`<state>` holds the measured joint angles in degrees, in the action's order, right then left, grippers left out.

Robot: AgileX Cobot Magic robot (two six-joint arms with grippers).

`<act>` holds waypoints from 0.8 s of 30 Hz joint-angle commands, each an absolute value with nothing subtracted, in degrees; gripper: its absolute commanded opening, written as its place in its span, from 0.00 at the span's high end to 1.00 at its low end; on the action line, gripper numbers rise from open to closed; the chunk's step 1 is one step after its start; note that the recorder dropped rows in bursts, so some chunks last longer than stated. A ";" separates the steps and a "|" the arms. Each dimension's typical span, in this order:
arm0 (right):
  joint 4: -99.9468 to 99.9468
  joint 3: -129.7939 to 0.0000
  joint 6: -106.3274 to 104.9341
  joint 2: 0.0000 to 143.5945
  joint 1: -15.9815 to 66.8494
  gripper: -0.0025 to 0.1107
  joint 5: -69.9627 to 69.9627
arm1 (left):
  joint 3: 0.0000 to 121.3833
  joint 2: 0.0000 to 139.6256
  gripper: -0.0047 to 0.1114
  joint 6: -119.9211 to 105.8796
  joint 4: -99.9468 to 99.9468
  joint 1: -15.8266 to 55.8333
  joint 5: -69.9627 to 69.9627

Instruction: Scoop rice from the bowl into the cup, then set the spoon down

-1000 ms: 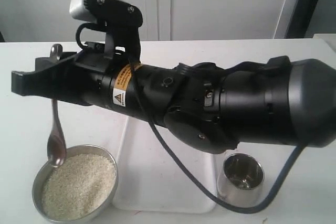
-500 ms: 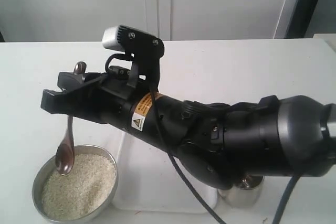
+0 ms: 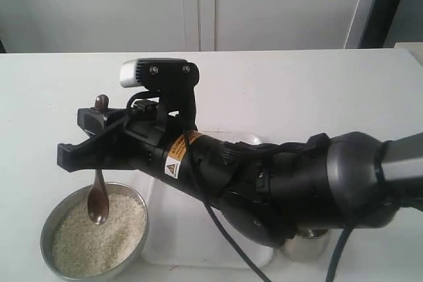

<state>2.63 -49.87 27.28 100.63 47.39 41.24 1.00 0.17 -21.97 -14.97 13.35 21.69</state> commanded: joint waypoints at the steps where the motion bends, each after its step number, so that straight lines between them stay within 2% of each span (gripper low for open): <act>1: 2.55 -49.59 23.05 101.46 47.34 0.98 43.42 | 0.70 0.00 0.84 -22.12 -15.37 13.63 21.87; 24: 2.55 -49.59 25.57 104.84 47.34 0.98 44.75 | 0.70 0.00 0.84 -22.12 -15.37 13.63 21.87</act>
<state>2.63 -49.74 24.41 104.83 47.39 44.53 1.00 0.17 -21.97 -14.97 13.35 21.69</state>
